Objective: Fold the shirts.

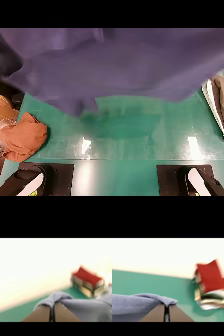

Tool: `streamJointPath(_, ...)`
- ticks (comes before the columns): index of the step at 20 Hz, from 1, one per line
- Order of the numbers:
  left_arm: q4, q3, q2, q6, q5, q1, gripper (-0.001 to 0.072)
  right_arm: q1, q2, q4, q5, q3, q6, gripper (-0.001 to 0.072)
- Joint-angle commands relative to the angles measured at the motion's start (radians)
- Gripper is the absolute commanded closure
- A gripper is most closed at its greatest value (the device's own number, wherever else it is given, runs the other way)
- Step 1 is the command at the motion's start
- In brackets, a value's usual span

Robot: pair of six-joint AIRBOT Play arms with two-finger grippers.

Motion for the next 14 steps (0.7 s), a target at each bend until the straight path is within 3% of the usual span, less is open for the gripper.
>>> streamJointPath(1,0.003,0.09,0.001,-0.027,-0.003,0.0,0.0687,0.004,-0.003,-0.132,0.041,0.156,0.058,0.0691)
streamJointPath(5,0.016,-0.066,0.001,-0.027,-0.01,0.0,0.0686,0.006,-0.087,-0.138,0.149,0.185,0.094,0.0691)
streamJointPath(8,0.017,-0.257,-0.054,-0.027,-0.028,0.0,0.0686,0.074,-0.205,-0.143,0.224,0.08,0.1,0.0691)
streamJointPath(14,0.016,-0.454,-0.399,-0.009,-0.093,0.0,0.0686,0.283,-0.566,-0.309,0.238,-0.14,0.102,0.0691)
